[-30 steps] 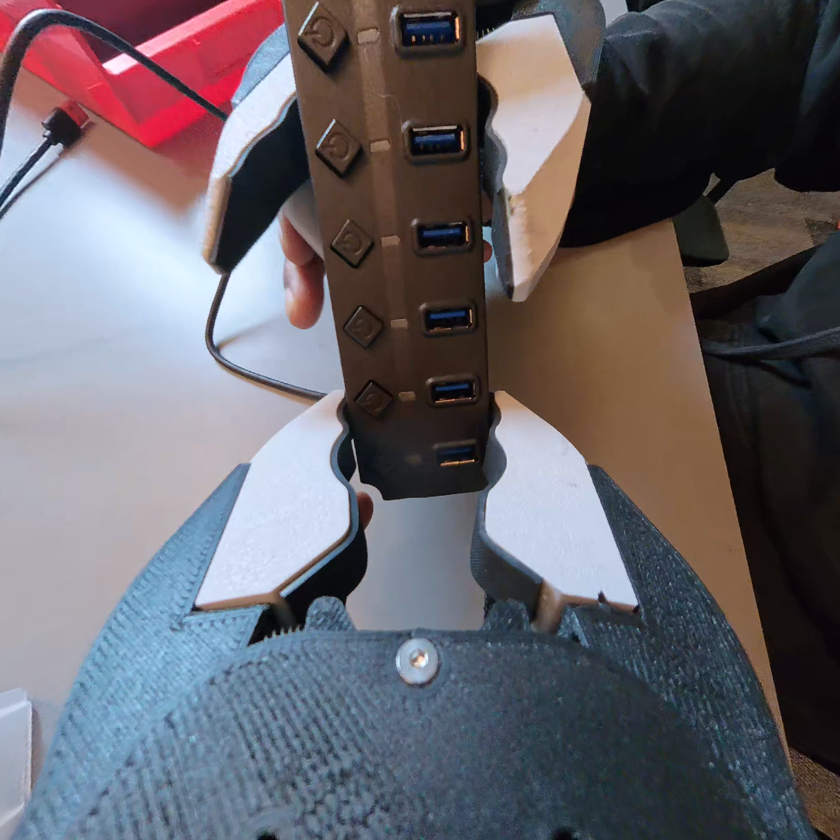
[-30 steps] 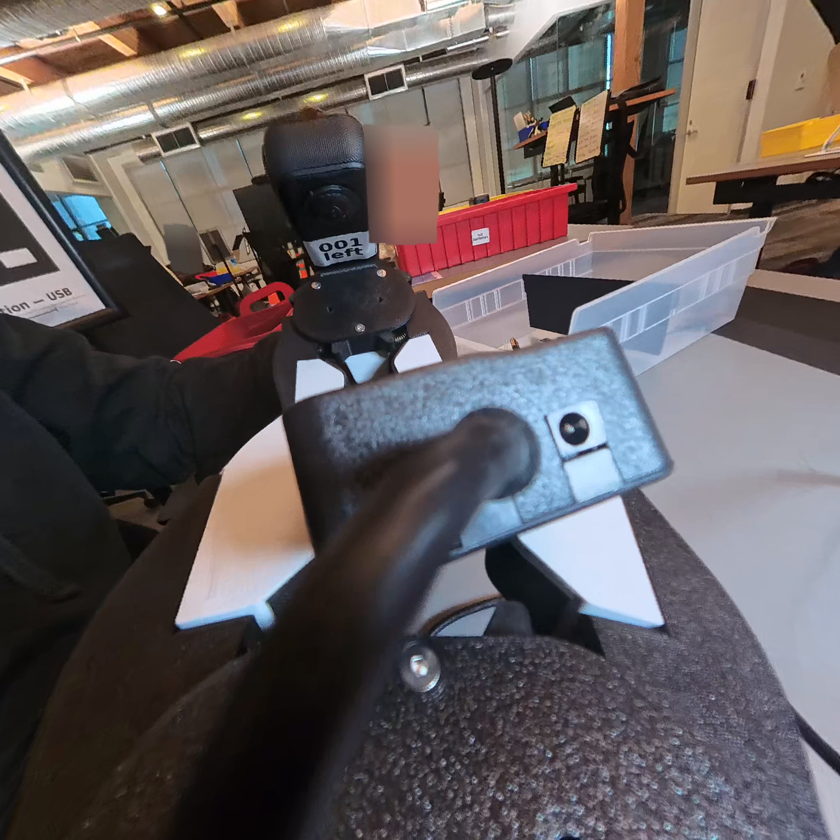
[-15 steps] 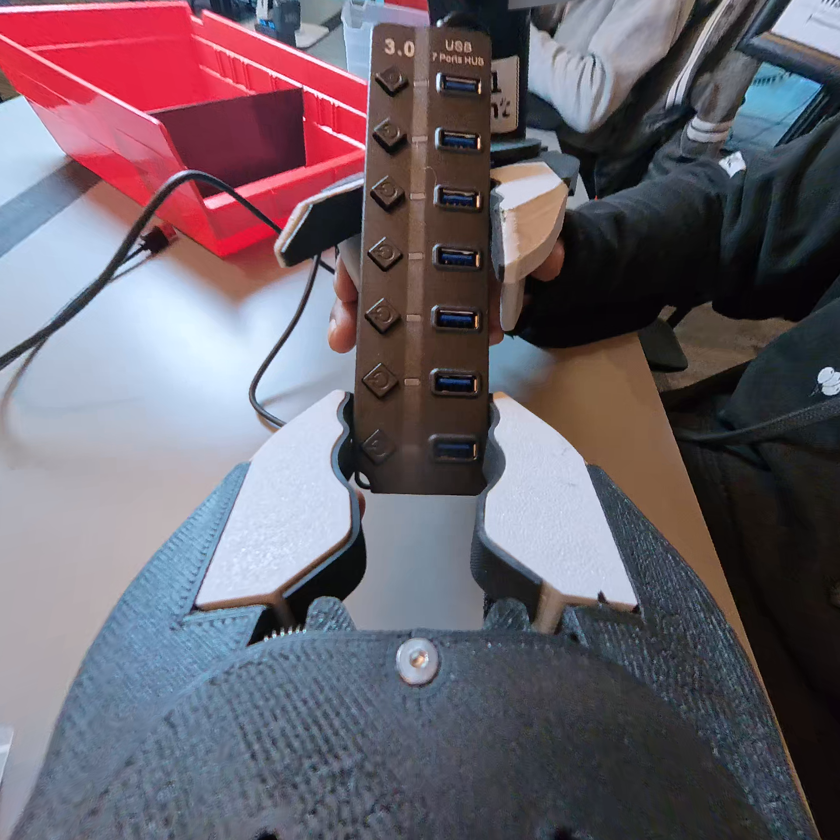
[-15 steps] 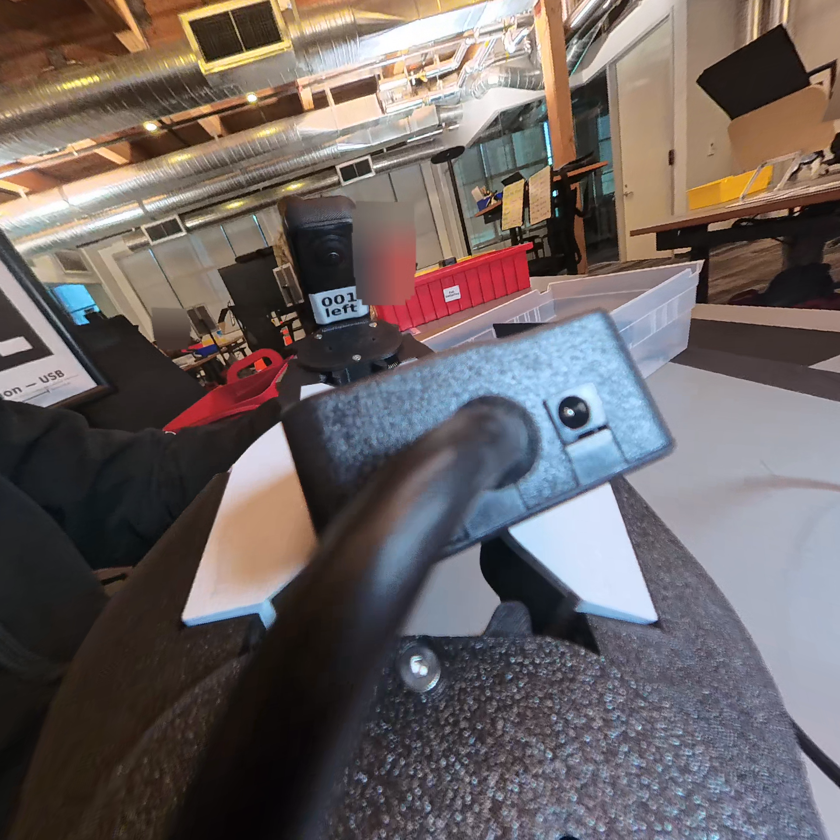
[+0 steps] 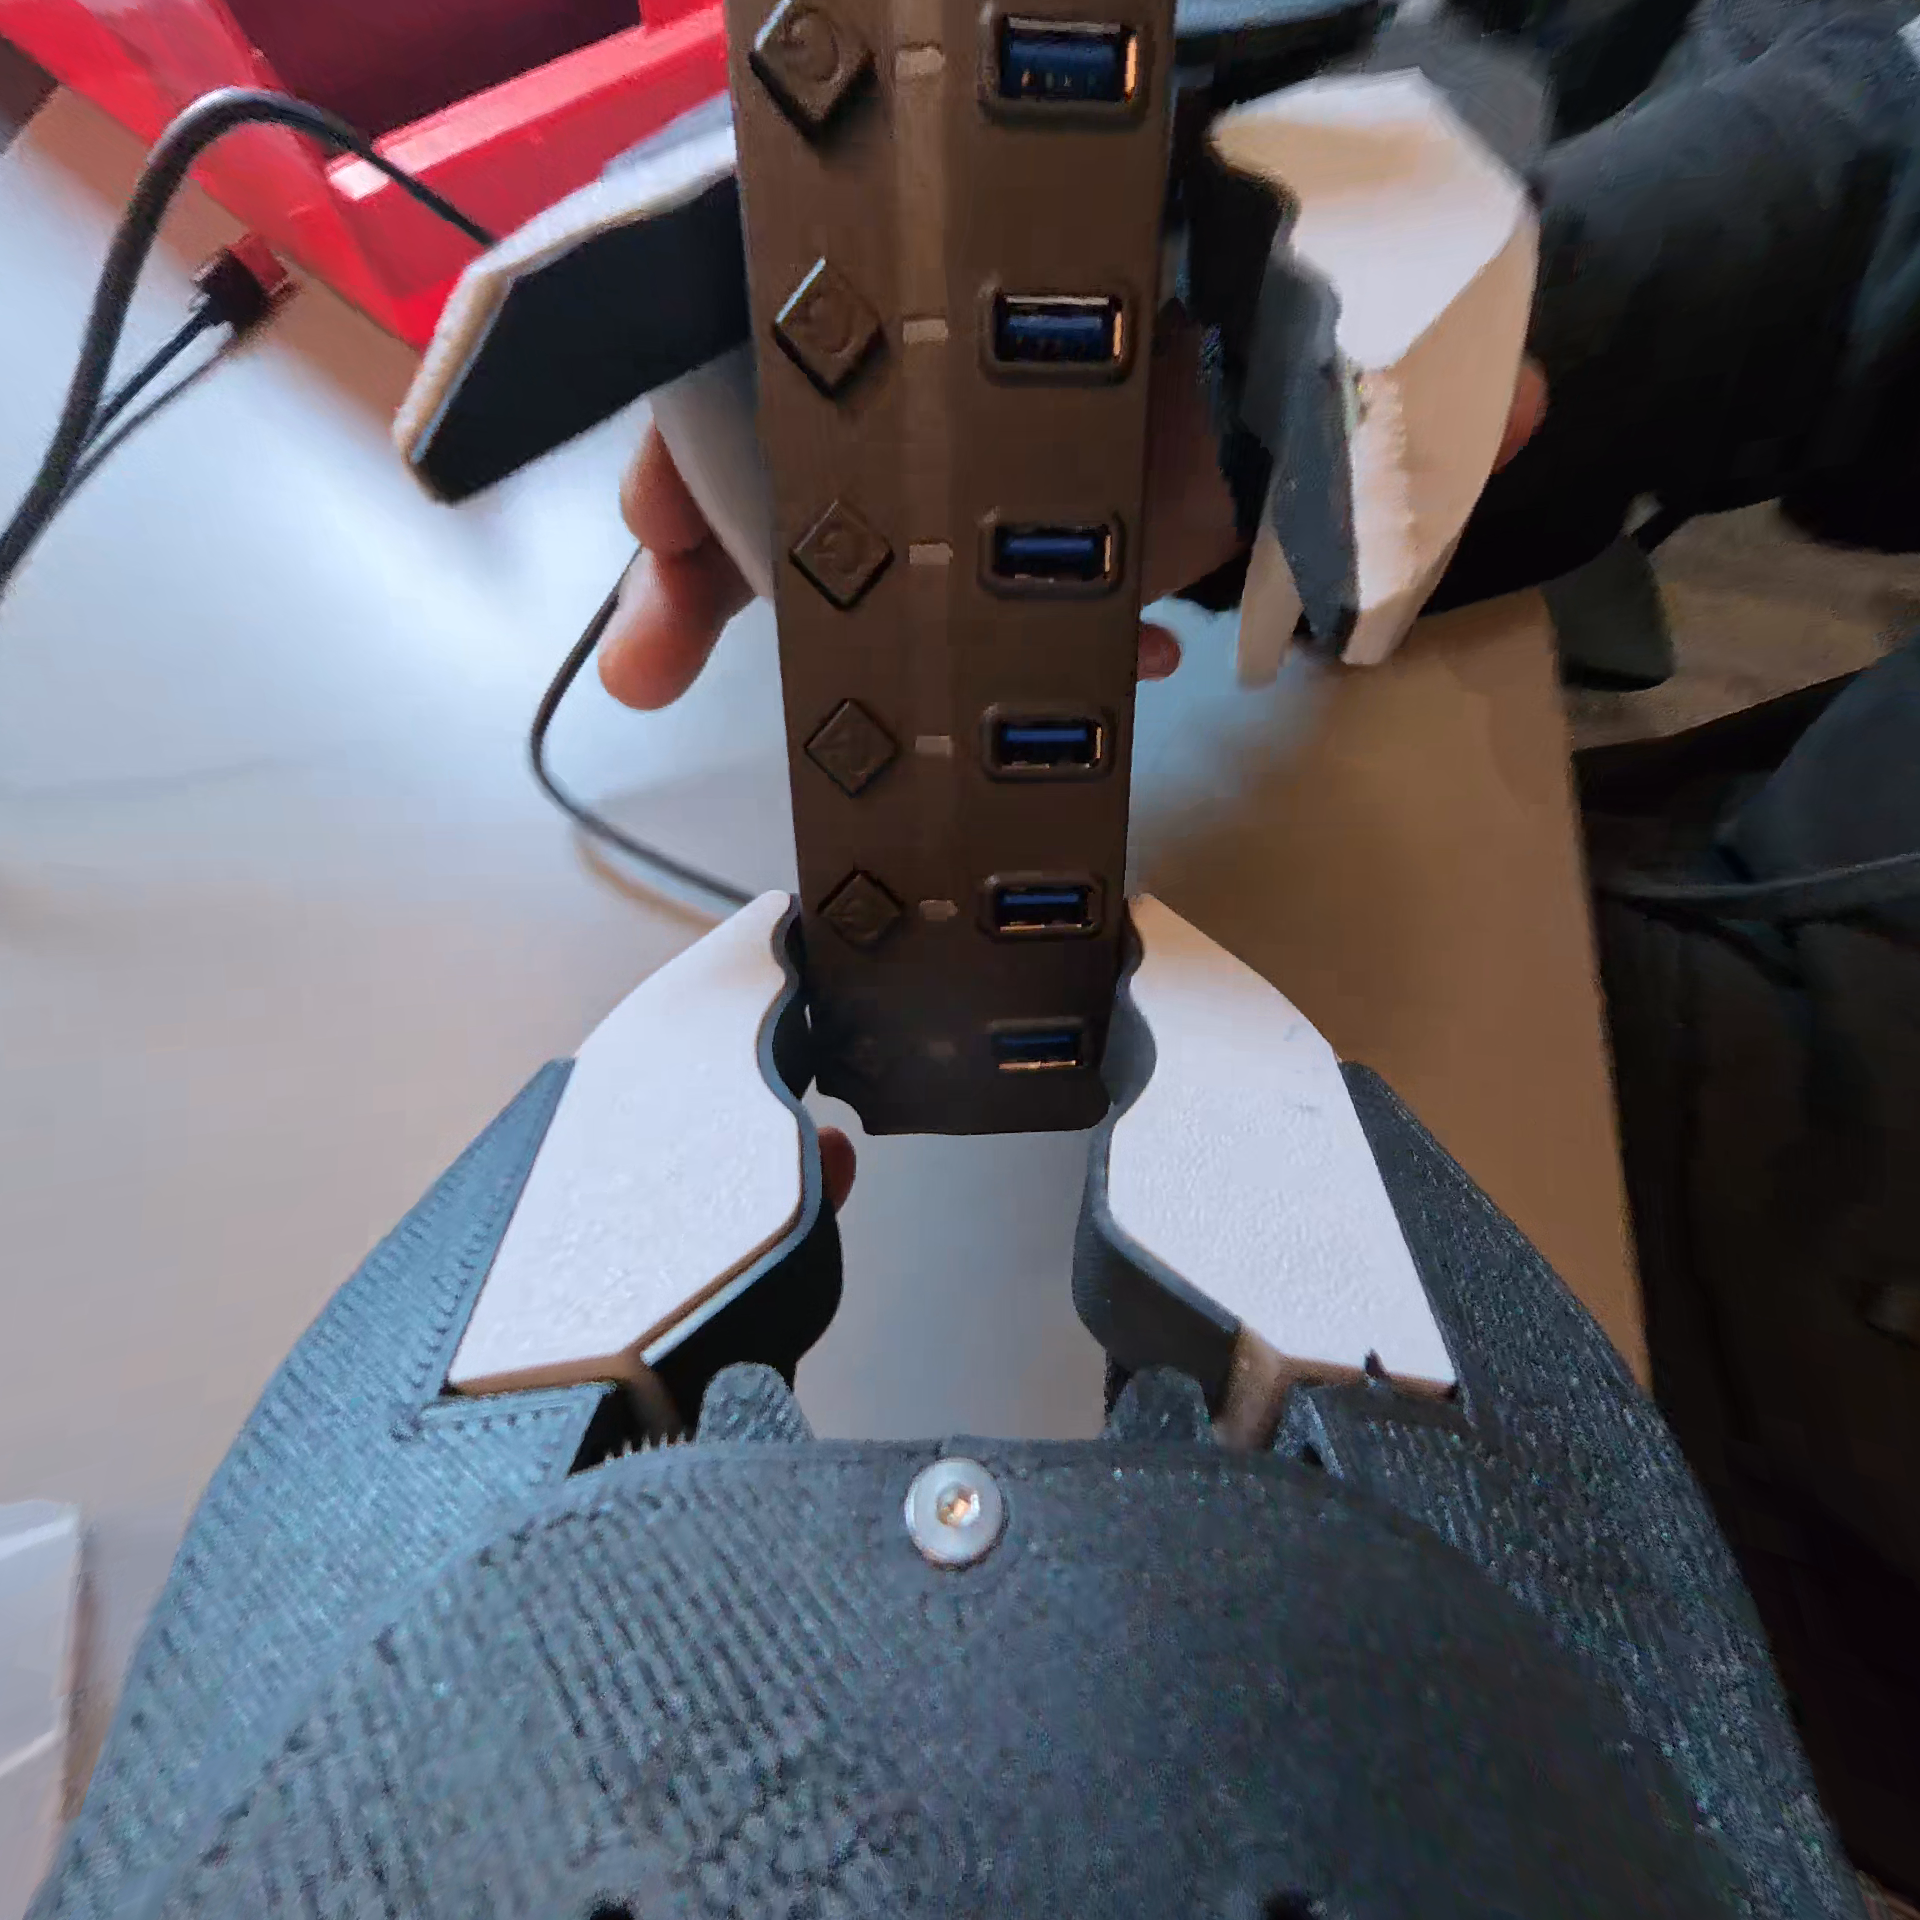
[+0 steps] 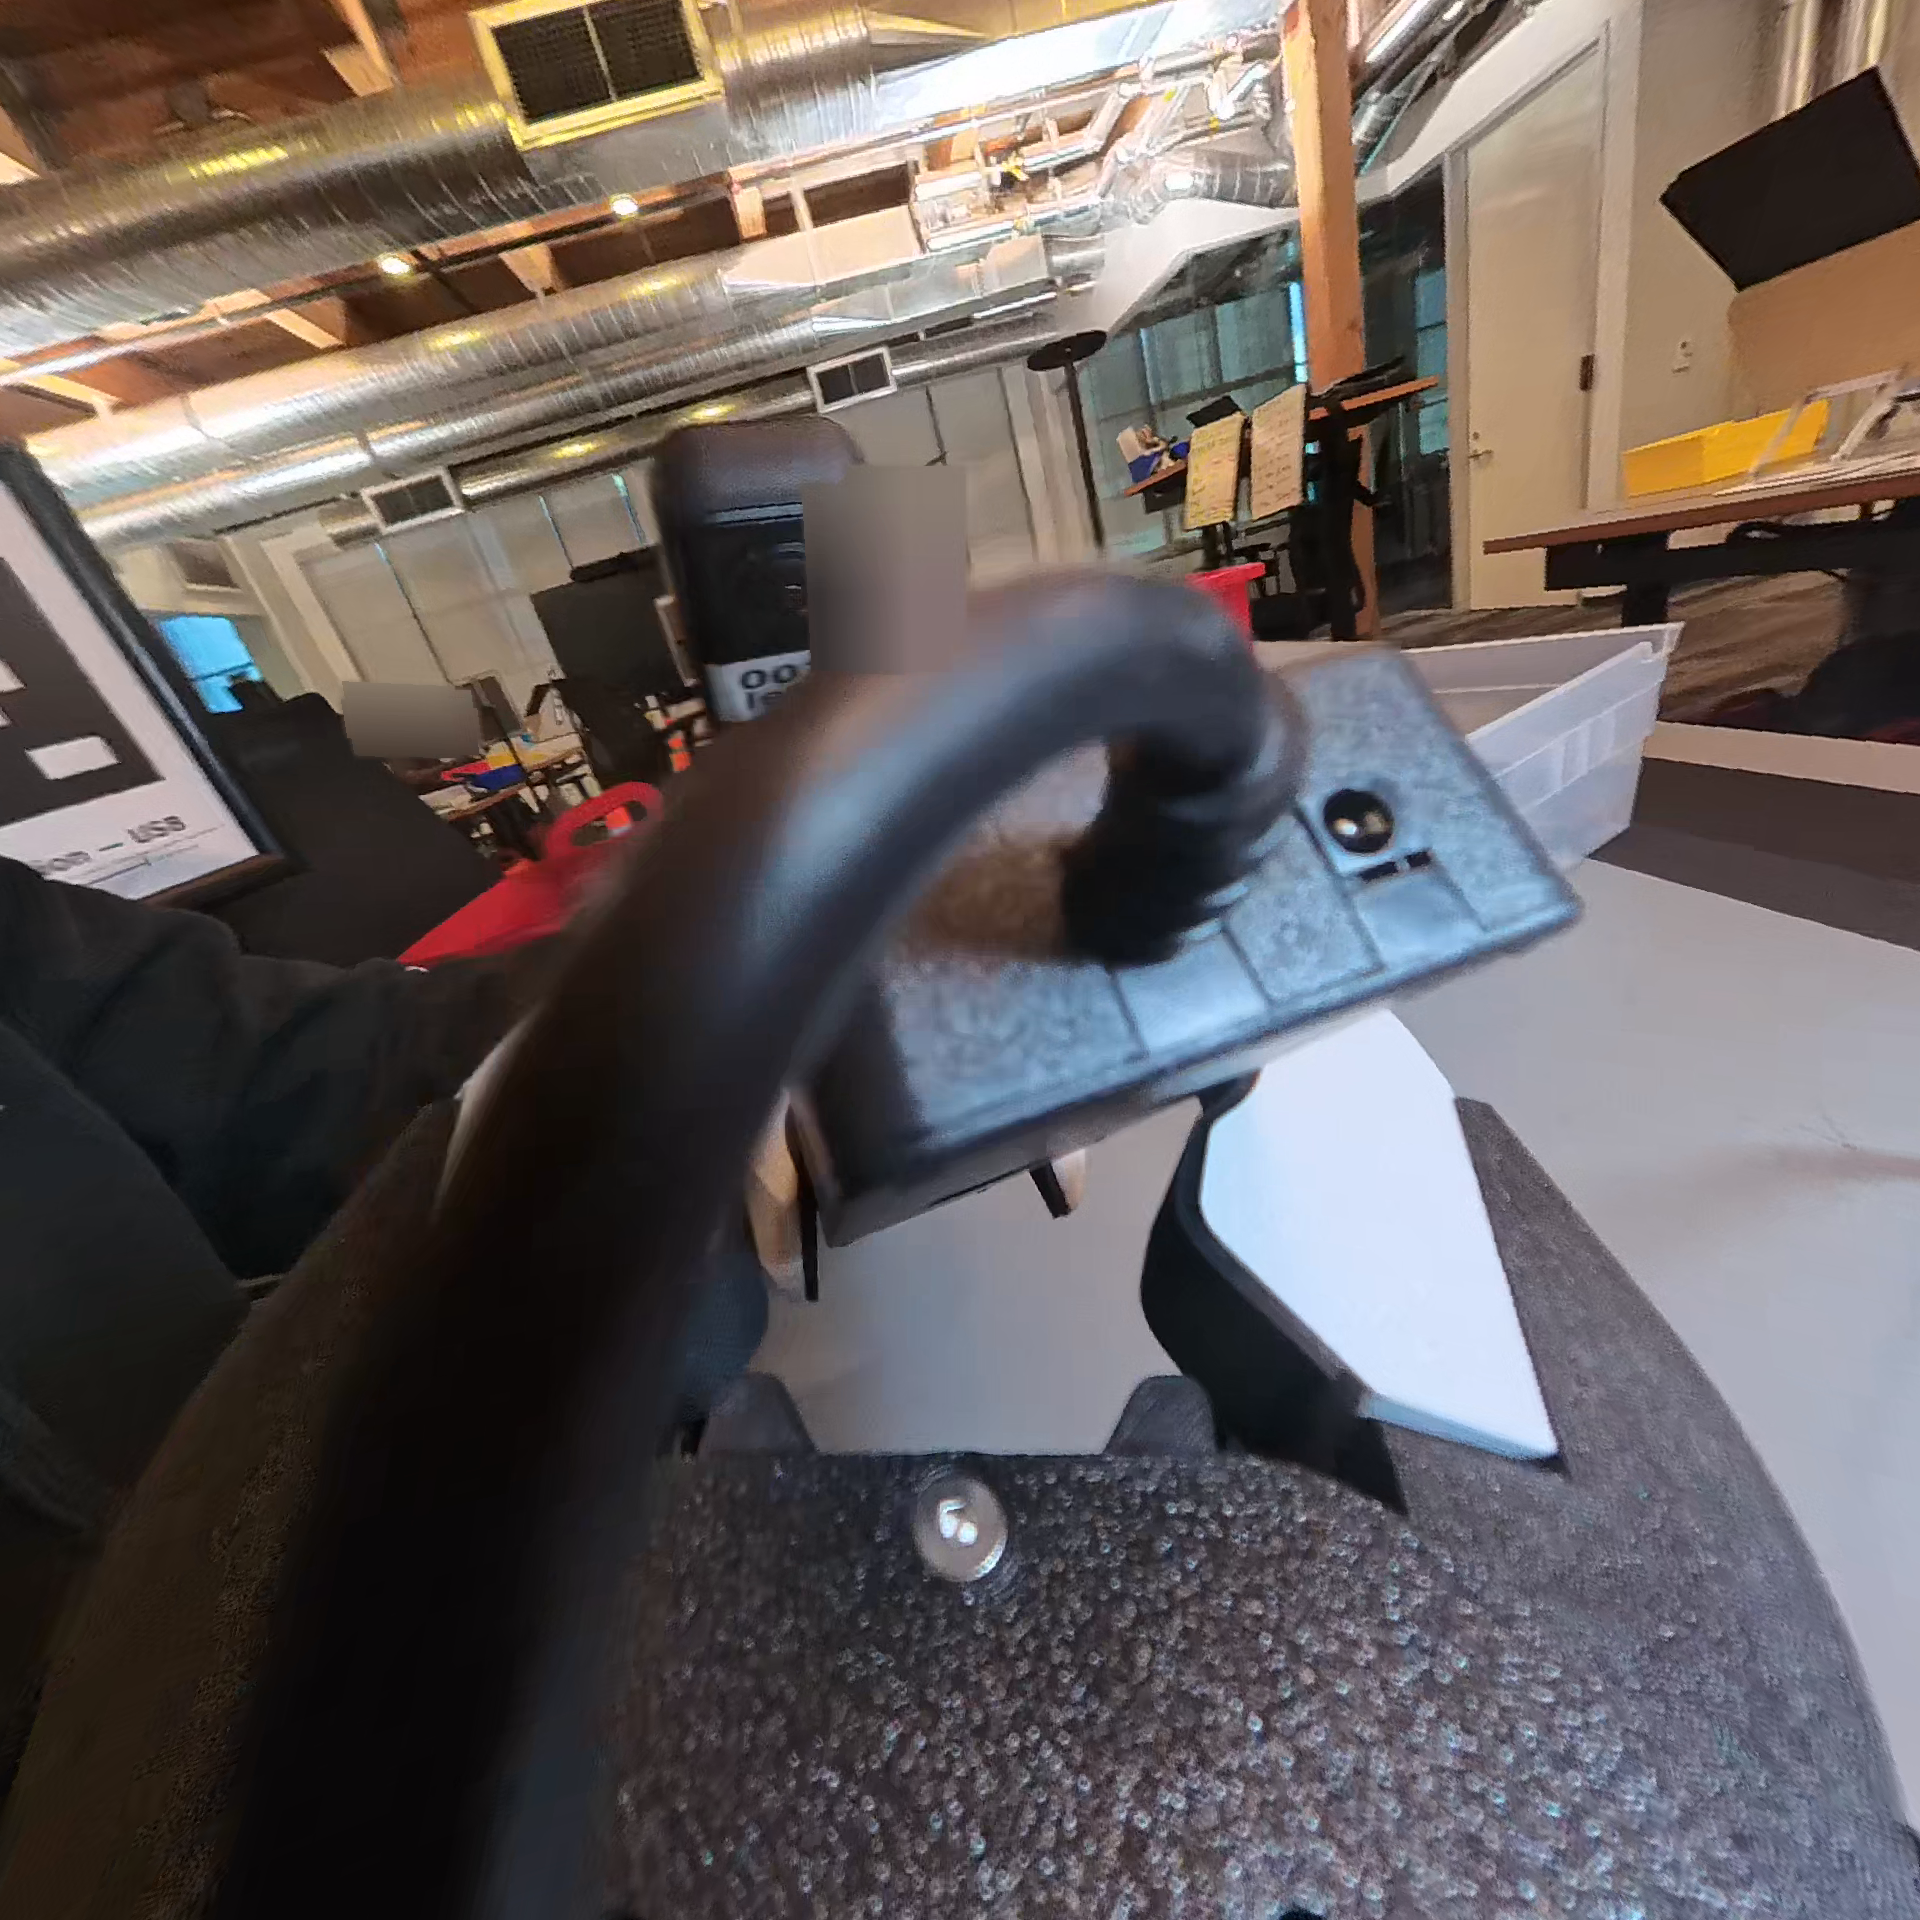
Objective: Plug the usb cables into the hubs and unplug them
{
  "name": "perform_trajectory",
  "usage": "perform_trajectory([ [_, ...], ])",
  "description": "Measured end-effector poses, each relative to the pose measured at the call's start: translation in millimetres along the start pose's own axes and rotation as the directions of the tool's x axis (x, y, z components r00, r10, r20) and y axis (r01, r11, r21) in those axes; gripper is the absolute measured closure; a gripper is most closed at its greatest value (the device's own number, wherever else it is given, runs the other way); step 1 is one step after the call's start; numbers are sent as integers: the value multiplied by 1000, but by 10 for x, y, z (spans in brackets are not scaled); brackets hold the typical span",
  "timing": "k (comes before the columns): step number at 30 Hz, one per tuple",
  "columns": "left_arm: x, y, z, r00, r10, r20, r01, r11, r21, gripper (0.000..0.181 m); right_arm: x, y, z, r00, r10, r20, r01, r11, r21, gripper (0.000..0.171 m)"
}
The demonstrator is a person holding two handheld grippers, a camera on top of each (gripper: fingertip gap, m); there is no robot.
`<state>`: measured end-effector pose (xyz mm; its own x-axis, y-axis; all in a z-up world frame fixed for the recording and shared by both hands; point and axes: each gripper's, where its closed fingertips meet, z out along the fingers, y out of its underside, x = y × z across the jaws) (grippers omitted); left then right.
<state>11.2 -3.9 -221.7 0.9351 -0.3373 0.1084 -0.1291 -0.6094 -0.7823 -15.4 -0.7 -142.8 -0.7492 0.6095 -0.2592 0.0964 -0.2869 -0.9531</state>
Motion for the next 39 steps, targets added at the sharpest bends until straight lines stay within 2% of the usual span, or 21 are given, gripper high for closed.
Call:
perform_trajectory([
  [1,-42,43,2,998,23,51,-21,999,-40,126,42,-5,-1,1000,-2,-29,3,1000,1,78],
  [4,-79,108,-31,993,43,110,-31,993,-112,126,155,-7,-19,995,-4,-100,2,1000,-18,79],
  [9,-195,255,-167,979,81,189,-35,972,-233,127,217,244,20,991,-15,-132,-8,985,-175,80],
  [16,-3,315,-80,997,63,50,-50,970,-237,126,-19,269,71,1000,-24,0,24,991,-129,89],
  [22,-25,342,-7,995,75,69,-55,966,-254,126,-2,286,54,1000,-17,1,17,993,-118,96],
  [24,-40,259,-15,994,79,72,-63,978,-198,126,13,214,30,1000,-14,-5,13,997,-82,98],
  [27,-53,43,-81,996,67,59,-65,997,-35,127,34,34,-19,1000,-10,-24,10,1000,-19,99],
  [31,-140,-134,-244,996,47,72,-55,992,115,117,93,-91,-55,995,-48,-88,46,999,-26,99],
  [34,-258,-268,-443,996,0,91,-22,970,242,117,175,-160,-104,987,-68,-145,63,997,-42,99],
  [37,-475,-318,-644,983,-55,175,-6,944,329,119,273,-206,-162,976,-81,-202,71,996,-54,99],
  [39,-672,-286,-794,956,-80,281,-19,942,335,120,340,-238,-205,968,-80,-237,70,996,-52,99],
])
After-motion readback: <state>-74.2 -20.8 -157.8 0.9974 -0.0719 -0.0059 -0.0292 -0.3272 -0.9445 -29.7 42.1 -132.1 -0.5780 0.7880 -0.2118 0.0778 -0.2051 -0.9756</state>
